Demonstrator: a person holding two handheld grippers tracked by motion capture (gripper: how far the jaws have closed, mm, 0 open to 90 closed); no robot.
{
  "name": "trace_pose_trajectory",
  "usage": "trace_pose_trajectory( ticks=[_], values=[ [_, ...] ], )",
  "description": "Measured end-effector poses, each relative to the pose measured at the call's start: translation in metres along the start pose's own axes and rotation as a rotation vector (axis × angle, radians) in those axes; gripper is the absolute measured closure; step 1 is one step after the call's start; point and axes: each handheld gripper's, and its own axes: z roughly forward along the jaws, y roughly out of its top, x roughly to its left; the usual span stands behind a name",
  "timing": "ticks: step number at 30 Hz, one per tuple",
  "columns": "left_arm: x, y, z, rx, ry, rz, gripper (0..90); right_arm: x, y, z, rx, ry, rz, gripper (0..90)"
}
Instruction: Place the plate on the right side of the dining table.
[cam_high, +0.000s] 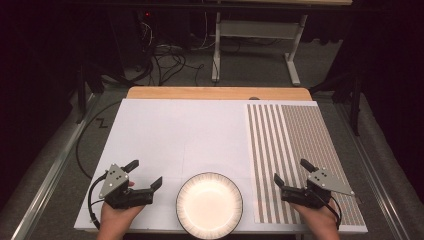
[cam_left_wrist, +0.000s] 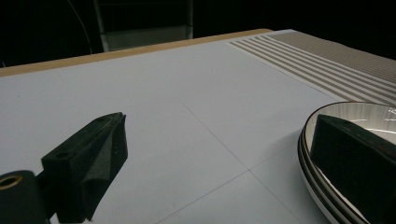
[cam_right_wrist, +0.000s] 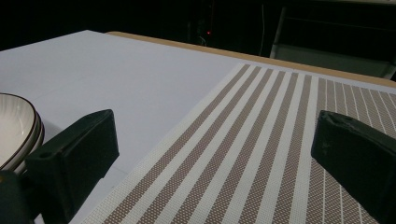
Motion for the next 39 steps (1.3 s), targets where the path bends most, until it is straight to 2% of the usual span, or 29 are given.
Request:
trace_pose_trajectory(
  ticks=[14, 28, 35, 39],
  values=[
    [0.008, -0.003, 0.001, -0.009, -0.007, -0.043, 3.4, -0.001, -0.001, 0.001, 0.003, 0.013, 0.011, 2.1],
    [0.006, -0.003, 0.001, -0.016, -0.012, -0.035, 3.3, 0.001, 0.001, 0.002, -0.002, 0.018, 0.006, 1.1],
    [0.005, -0.002, 0.001, -0.021, -0.015, -0.033, 3.2, 0.010, 0.007, 0.004, -0.020, 0.034, 0.001, 1.2],
    [0.004, -0.002, 0.001, -0.024, -0.015, -0.032, 3.2, 0.019, 0.009, 0.005, -0.018, 0.063, -0.016, 1.4]
  ],
)
